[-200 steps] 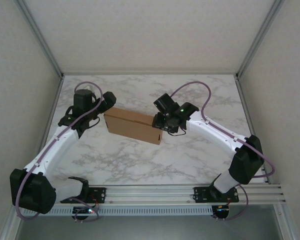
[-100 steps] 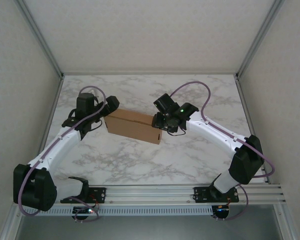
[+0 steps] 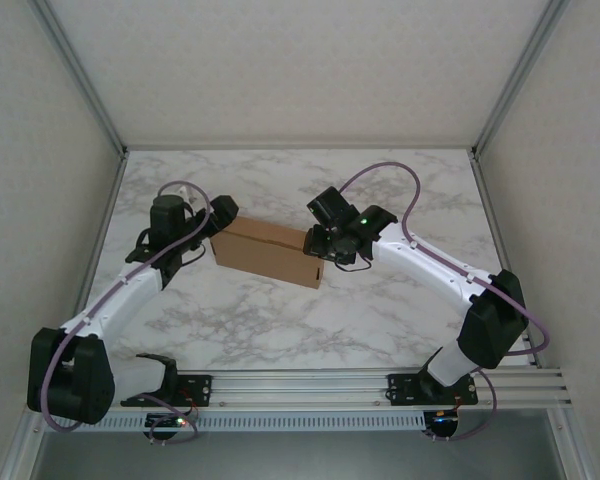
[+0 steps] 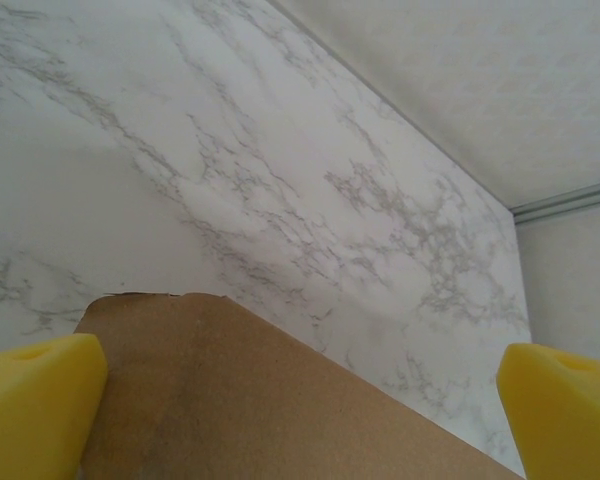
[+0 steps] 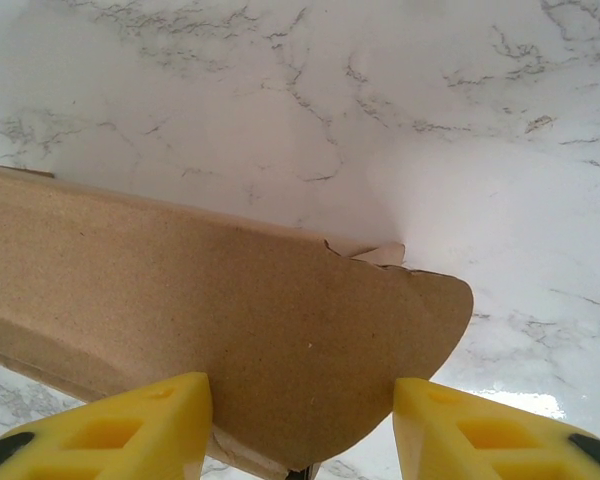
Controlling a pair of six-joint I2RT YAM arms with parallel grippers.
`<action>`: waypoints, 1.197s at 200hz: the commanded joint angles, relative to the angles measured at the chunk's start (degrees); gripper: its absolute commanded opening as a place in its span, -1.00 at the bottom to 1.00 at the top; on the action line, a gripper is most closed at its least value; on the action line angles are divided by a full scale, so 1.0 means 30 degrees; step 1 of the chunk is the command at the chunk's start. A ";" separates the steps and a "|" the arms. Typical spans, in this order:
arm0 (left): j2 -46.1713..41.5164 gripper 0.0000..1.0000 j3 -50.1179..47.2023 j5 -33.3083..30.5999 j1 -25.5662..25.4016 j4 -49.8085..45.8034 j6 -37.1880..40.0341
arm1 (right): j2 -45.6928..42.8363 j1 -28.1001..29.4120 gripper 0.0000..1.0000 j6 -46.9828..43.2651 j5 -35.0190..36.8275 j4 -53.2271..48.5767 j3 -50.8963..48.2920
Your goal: Fold the paper box
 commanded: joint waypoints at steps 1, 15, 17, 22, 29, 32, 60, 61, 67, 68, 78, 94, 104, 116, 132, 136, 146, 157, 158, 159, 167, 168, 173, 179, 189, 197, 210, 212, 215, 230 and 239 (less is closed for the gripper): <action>-0.0156 0.99 -0.1083 0.2564 -0.0115 0.0548 -0.1325 | 0.0593 0.0144 0.02 -0.0627 -0.0139 -0.0707 -0.0727; -0.0276 0.99 -0.1395 0.2751 -0.0089 0.0758 -0.1467 | 0.0594 0.0144 0.02 -0.0695 -0.0215 -0.0590 -0.0798; -0.0288 0.99 -0.1425 0.2778 -0.0086 0.0772 -0.1491 | 0.0594 0.0144 0.02 -0.0698 -0.0218 -0.0578 -0.0805; -0.0341 0.99 -0.1491 0.2855 -0.0072 0.0832 -0.1548 | 0.0603 0.0158 0.02 -0.0682 -0.0196 -0.0540 -0.0810; -0.0392 0.99 -0.1555 0.2918 -0.0070 0.0854 -0.1584 | 0.0597 0.0169 0.02 -0.0732 -0.0158 -0.0515 -0.0832; -0.0429 0.99 -0.1562 0.2932 -0.0040 0.0854 -0.1587 | 0.0594 0.0165 0.02 -0.0737 -0.0162 -0.0501 -0.0831; -0.0642 0.99 -0.1504 0.2955 0.0032 0.0745 -0.1761 | 0.0429 0.0122 0.01 -0.0735 -0.0308 0.0061 -0.1097; -0.0643 0.99 -0.1504 0.2959 0.0032 0.0727 -0.1777 | 0.0409 0.0147 0.02 -0.0736 -0.0342 0.0124 -0.1123; -0.0641 0.99 -0.1448 0.2922 0.0032 0.0590 -0.1771 | 0.0346 0.0145 0.02 -0.0738 -0.0374 0.0285 -0.1188; -0.0642 0.99 -0.1447 0.2899 0.0032 0.0561 -0.1767 | 0.0338 0.0144 0.02 -0.0738 -0.0375 0.0265 -0.1183; -0.0769 0.99 -0.1315 0.2580 0.0031 0.0196 -0.1623 | 0.0273 0.0143 0.02 -0.0740 0.0007 0.0057 -0.1077; -0.1249 0.99 -0.0977 0.1405 0.0082 -0.0811 -0.1178 | -0.0123 0.0122 0.03 -0.0961 0.0856 -0.0377 -0.0865; -0.1594 0.99 -0.0670 0.0606 0.0122 -0.1531 -0.0826 | -0.0458 0.0062 0.04 -0.1140 0.1331 -0.0688 -0.0653; -0.1989 0.99 -0.0068 -0.0606 0.0162 -0.2447 -0.0417 | -0.0869 -0.0007 0.06 -0.1548 0.1678 -0.0976 -0.0365; -0.2379 0.99 0.0756 -0.1905 0.0206 -0.3339 0.0010 | -0.1462 -0.0082 0.11 -0.2415 0.2094 -0.1211 0.0058; -0.2475 0.99 0.0948 -0.2229 0.0200 -0.3548 0.0048 | -0.1610 -0.0105 0.13 -0.2694 0.2135 -0.1218 0.0165; -0.2698 0.99 0.1408 -0.2832 0.0207 -0.3845 0.0153 | -0.1901 -0.0106 0.17 -0.3786 0.2123 -0.1208 0.0477; -0.2914 0.99 0.1792 -0.3048 0.0207 -0.3905 0.0307 | -0.2124 -0.0123 0.20 -0.5221 0.1996 -0.1252 0.0907; -0.2936 0.99 0.1828 -0.3075 0.0207 -0.3913 0.0312 | -0.2142 -0.0122 0.21 -0.5382 0.1967 -0.1235 0.0948; -0.2932 0.99 0.1876 -0.3103 0.0208 -0.3932 0.0329 | -0.2181 -0.0121 0.21 -0.5521 0.1938 -0.1227 0.0969; -0.3030 0.99 0.2235 -0.3294 0.0202 -0.4127 0.0396 | -0.2306 -0.0106 0.24 -0.6841 0.1662 -0.1236 0.1261; -0.3038 0.99 0.2270 -0.3315 0.0205 -0.4141 0.0415 | -0.2307 -0.0113 0.24 -0.7041 0.1639 -0.1228 0.1272; -0.3064 0.99 0.2448 -0.3400 0.0193 -0.4251 0.0508 | -0.2404 -0.0092 0.26 -0.7984 0.1356 -0.1155 0.1429; -0.3122 0.99 0.2634 -0.3542 0.0207 -0.4411 0.0654 | -0.2544 -0.0072 0.28 -0.9006 0.1228 -0.1062 0.1538; -0.3287 0.99 0.2892 -0.3923 0.0191 -0.4666 0.0901 | -0.2691 -0.0005 0.29 -1.0653 0.1569 -0.0932 0.1707; -0.3486 0.99 0.3054 -0.4240 0.0186 -0.4867 0.1113 | -0.2736 -0.0003 0.29 -1.1837 0.1696 -0.0736 0.1794; -0.3795 0.99 0.3233 -0.4630 0.0178 -0.5044 0.1488 | -0.2696 -0.0025 0.26 -1.3455 0.1995 -0.0447 0.1895; -0.3841 0.99 0.3240 -0.4685 0.0156 -0.5059 0.1540 | -0.2668 0.0006 0.25 -1.3710 0.2055 -0.0396 0.1912; -0.3910 0.99 0.3267 -0.4731 0.0154 -0.5074 0.1608 | -0.2619 -0.0002 0.25 -1.4063 0.2122 -0.0358 0.1948; -0.3934 0.99 0.3481 -0.4959 0.0091 -0.5370 0.1831 | -0.2541 0.0026 0.23 -1.6131 0.1740 0.0239 0.1838; -0.3790 0.99 0.3640 -0.4977 0.0034 -0.5556 0.1980 | -0.2598 0.0128 0.25 -1.7406 0.1166 0.0860 0.1526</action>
